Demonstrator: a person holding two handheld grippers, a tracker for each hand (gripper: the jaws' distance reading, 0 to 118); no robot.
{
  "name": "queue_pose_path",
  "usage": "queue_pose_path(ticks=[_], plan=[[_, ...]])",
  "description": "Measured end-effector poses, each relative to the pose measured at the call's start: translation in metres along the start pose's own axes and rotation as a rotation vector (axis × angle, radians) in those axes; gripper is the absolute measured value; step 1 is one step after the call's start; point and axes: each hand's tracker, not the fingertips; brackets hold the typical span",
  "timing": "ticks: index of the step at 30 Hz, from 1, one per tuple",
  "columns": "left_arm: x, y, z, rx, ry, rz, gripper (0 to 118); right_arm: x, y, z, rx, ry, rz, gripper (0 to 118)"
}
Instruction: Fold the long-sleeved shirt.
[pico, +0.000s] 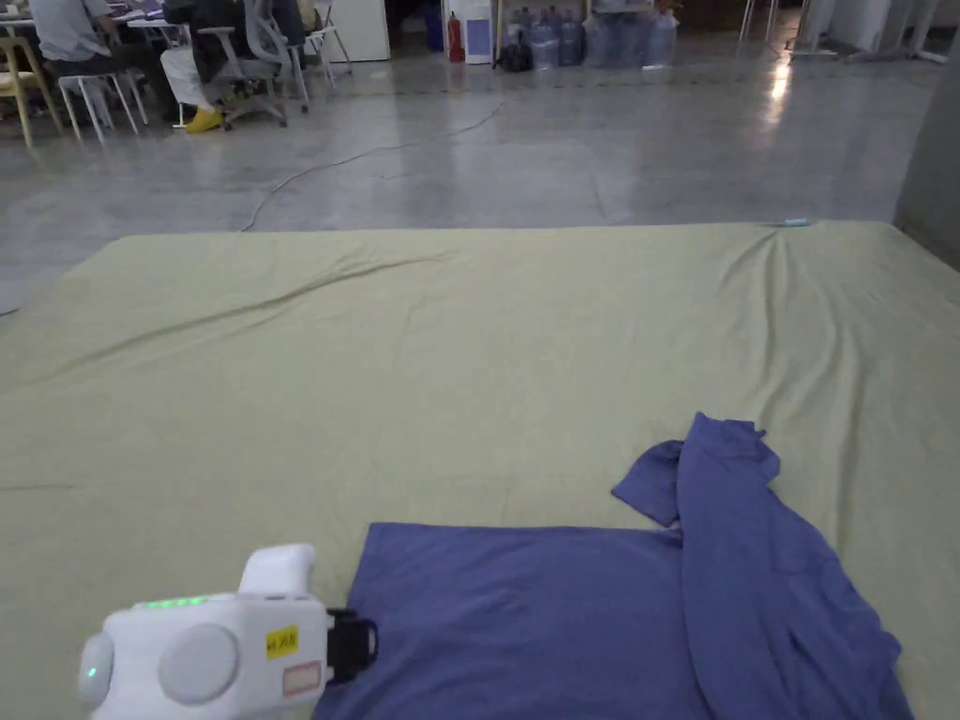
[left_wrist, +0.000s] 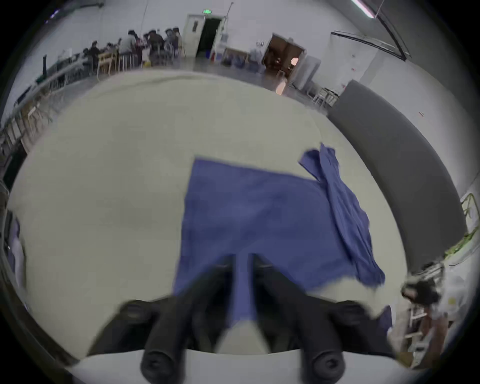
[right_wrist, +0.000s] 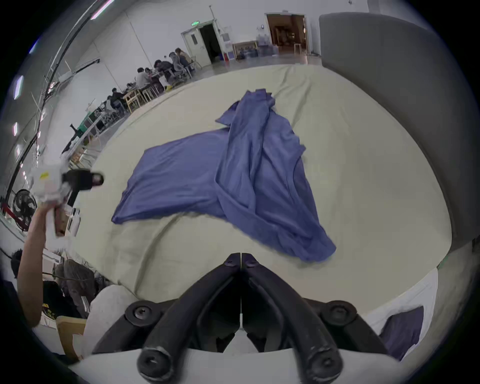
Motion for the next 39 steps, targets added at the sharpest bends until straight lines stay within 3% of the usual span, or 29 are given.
queue_pose_path(ticks=[1,2,3,7,9,12,13,14,15,16,17,18,19,21,22,23,24,25,28,32,35,36,37,38,39], plan=[[-0.002,0.023,-0.022,-0.004,0.019,-0.001,64,0.0,0.003,-0.001,0.01,-0.001,0.0,0],[-0.006,0.043,-0.048,-0.017,0.026,0.006,100,0.001,0.006,-0.003,0.015,-0.005,-0.002,0],[-0.012,0.06,-0.073,-0.053,0.04,0.004,117,0.002,0.008,-0.006,0.018,-0.008,-0.005,0],[-0.025,0.103,-0.155,-0.156,0.16,-0.025,117,0.017,0.012,-0.01,0.003,-0.027,-0.038,0],[-0.031,0.113,-0.187,-0.174,0.228,-0.059,113,0.027,0.011,-0.012,-0.011,-0.045,-0.059,0],[-0.027,0.114,-0.213,-0.194,0.314,-0.137,70,0.041,0.01,-0.021,-0.038,-0.083,-0.083,0],[-0.022,0.113,-0.214,-0.208,0.322,-0.202,65,0.047,0.011,-0.024,-0.046,-0.097,-0.094,0],[-0.012,0.111,-0.215,-0.211,0.31,-0.252,51,0.053,0.012,-0.028,-0.051,-0.112,-0.11,0],[-0.002,0.111,-0.212,-0.2,0.362,-0.304,14,0.061,0.014,-0.033,-0.06,-0.135,-0.13,0],[0.01,0.109,-0.208,-0.202,0.335,-0.339,0,0.064,0.018,-0.035,-0.081,-0.173,-0.142,0],[0.025,0.103,-0.203,-0.207,0.267,-0.368,0,0.069,0.022,-0.039,-0.098,-0.208,-0.15,0],[0.038,0.095,-0.199,-0.18,0.376,-0.456,0,0.077,0.027,-0.045,-0.093,-0.222,-0.155,0],[0.044,0.091,-0.196,-0.179,0.37,-0.502,0,0.084,0.033,-0.049,-0.085,-0.225,-0.164,0],[0.045,0.092,-0.18,-0.163,0.229,-0.437,0,0.099,0.041,-0.056,-0.073,-0.227,-0.202,2],[0.042,0.096,-0.17,-0.157,0.199,-0.371,0,0.108,0.045,-0.062,-0.071,-0.226,-0.24,39],[0.039,0.1,-0.162,-0.146,0.194,-0.329,0,0.115,0.048,-0.071,-0.088,-0.199,-0.282,86],[0.036,0.105,-0.152,-0.12,0.193,-0.298,0,0.119,0.05,-0.077,-0.126,-0.195,-0.308,116],[0.031,0.116,-0.143,-0.098,0.192,-0.281,0,0.121,0.053,-0.08,-0.097,-0.168,-0.294,118],[0.022,0.127,-0.114,-0.061,0.183,-0.275,0,0.124,0.047,-0.103,-0.198,-0.178,-0.324,118],[0.013,0.137,-0.091,-0.04,0.168,-0.259,0,0.113,0.025,-0.13,-0.349,-0.173,-0.301,115],[0.012,0.139,-0.079,-0.02,0.172,-0.262,0,0.085,0.019,-0.119,-0.257,-0.307,-0.161,100],[0.012,0.139,-0.076,-0.02,0.173,-0.26,0,0.078,0.019,-0.116,-0.238,-0.292,-0.157,85],[0.011,0.141,-0.074,-0.017,0.171,-0.253,0,0.072,0.02,-0.109,-0.215,-0.271,-0.151,54],[0.01,0.141,-0.071,-0.014,0.164,-0.24,0,0.067,0.022,-0.102,-0.202,-0.256,-0.134,12],[0.009,0.142,-0.067,-0.011,0.155,-0.226,0,0.062,0.024,-0.096,-0.189,-0.201,-0.111,1]])
